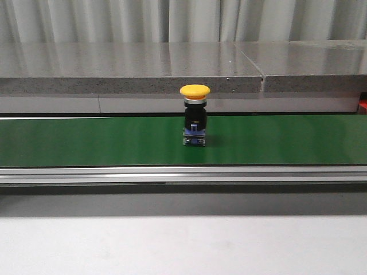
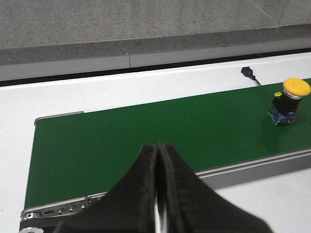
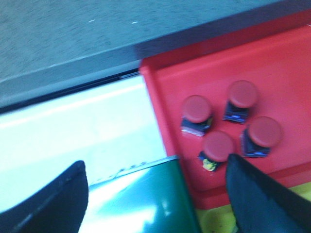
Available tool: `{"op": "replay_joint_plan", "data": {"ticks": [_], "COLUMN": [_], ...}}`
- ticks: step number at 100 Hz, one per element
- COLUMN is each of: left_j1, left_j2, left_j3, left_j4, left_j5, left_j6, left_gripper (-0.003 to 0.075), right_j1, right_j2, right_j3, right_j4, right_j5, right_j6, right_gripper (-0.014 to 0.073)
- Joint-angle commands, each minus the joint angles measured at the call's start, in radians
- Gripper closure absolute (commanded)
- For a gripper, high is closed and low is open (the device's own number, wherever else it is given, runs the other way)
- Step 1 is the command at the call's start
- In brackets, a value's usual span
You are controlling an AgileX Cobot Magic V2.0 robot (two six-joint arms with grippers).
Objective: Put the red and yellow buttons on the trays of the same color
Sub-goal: 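Grasp the yellow button on the belt with the right gripper, lift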
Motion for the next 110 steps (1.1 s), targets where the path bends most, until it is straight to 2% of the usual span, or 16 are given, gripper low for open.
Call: {"op": "replay_joint_plan", "data": {"ticks": [1, 23, 59, 79, 110], "left_j1": [-0.009, -0.009, -0.009, -0.009, -0.009], "left_j2": [0.005, 0.005, 0.005, 0.005, 0.005], "left_j3": [-0.027, -0.027, -0.027, -0.027, -0.027], "left_j4": [-0.023, -0.023, -0.023, -0.023, -0.023], "left_j5": [-0.066, -0.066, -0.066, -0.066, -0.066], "left_j6": [0.002, 0.002, 0.002, 0.002, 0.002], "left_gripper": [0.0741, 0.0741, 0.0741, 0.0741, 0.0741], "right_j1": [0.052, 0.230, 0.471, 0.542, 0.583], "right_j2": [-0.059, -0.053, 0.059, 0.129, 0.221], "right_j3": [-0.023, -0.029, -0.109, -0.145, -0.146], "right_j4": [0.006, 0.066, 0.092, 0.114, 0.201], "right_j5": [0.006, 0.134, 0.315, 0.404, 0.352], "right_j6": [-0.060, -0.209, -0.328, -0.429, -0.535], "right_gripper": [0.0012, 0.0012, 0.0012, 0.0012, 0.0012]}}
